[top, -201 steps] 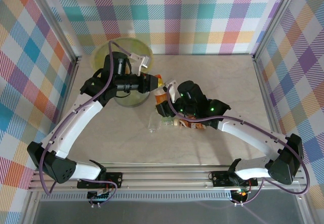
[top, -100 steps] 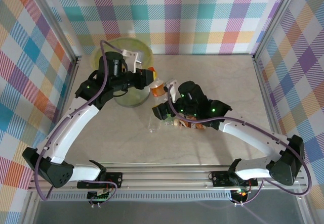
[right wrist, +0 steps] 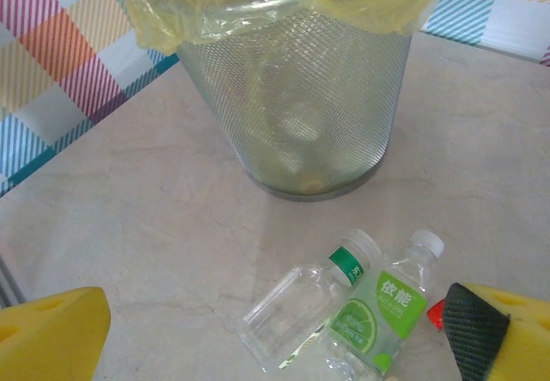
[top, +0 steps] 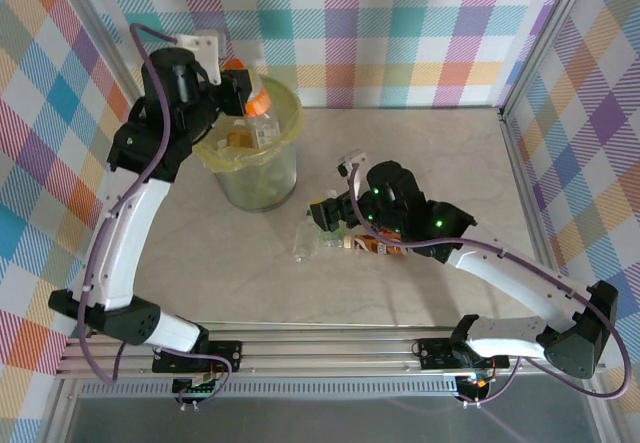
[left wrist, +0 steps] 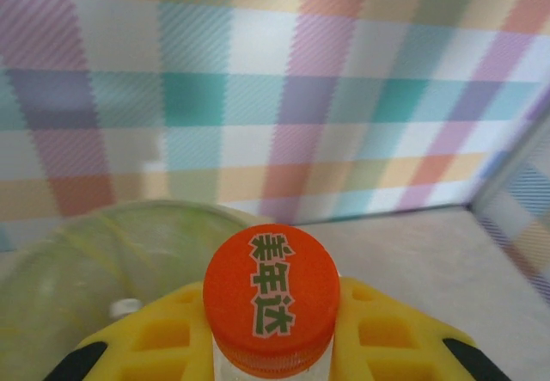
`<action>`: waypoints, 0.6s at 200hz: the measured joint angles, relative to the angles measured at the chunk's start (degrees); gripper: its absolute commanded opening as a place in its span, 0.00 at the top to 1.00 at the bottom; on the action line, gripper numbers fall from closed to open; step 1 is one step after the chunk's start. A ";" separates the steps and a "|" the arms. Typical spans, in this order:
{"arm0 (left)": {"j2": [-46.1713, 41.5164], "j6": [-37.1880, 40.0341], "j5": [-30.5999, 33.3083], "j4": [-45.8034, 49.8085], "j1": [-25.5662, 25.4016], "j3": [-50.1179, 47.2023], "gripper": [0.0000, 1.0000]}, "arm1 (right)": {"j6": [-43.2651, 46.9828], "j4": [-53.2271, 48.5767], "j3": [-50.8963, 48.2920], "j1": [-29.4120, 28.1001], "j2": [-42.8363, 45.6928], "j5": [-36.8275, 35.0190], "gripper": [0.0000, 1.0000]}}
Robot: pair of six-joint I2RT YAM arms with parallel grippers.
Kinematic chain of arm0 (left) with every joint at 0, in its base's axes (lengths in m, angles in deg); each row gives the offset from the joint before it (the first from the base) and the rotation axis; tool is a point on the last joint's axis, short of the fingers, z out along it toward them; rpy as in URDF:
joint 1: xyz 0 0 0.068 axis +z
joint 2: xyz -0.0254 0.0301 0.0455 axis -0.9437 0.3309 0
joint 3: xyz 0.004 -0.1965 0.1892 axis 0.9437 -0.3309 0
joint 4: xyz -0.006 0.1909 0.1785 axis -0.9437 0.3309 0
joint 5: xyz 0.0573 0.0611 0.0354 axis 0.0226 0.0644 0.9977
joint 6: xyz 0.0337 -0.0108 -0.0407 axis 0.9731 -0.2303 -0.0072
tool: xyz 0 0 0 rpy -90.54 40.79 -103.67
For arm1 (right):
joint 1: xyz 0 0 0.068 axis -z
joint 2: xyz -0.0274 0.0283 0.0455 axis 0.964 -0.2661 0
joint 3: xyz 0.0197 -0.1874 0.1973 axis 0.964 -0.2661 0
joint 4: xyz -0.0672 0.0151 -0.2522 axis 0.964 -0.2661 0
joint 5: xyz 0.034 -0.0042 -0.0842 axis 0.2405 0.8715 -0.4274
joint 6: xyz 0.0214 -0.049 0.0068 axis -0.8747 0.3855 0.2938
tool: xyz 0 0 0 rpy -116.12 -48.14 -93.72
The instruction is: Put the plastic bottles in the bin
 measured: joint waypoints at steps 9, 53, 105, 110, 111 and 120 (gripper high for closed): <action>2.19 1.07 1.55 1.09 0.79 2.43 0.98 | -0.33 -0.26 0.00 0.00 -0.17 -0.39 0.00; 12.61 5.29 5.70 7.74 4.31 11.28 0.95 | -1.57 -1.64 0.11 0.00 -2.12 -2.10 0.00; 19.96 8.90 7.69 14.62 5.97 13.22 0.91 | -2.99 -3.45 0.39 0.00 -3.61 -3.63 0.00; 20.57 9.22 7.91 15.28 6.03 13.33 0.91 | -3.13 -3.52 0.46 0.00 -3.65 -3.78 0.00; 20.65 9.29 7.93 15.39 6.03 13.35 0.90 | -3.15 -3.52 0.46 0.00 -3.67 -3.80 0.00; 21.51 9.79 8.07 16.37 6.12 13.51 0.88 | -3.34 -3.56 0.52 0.00 -3.72 -3.91 0.00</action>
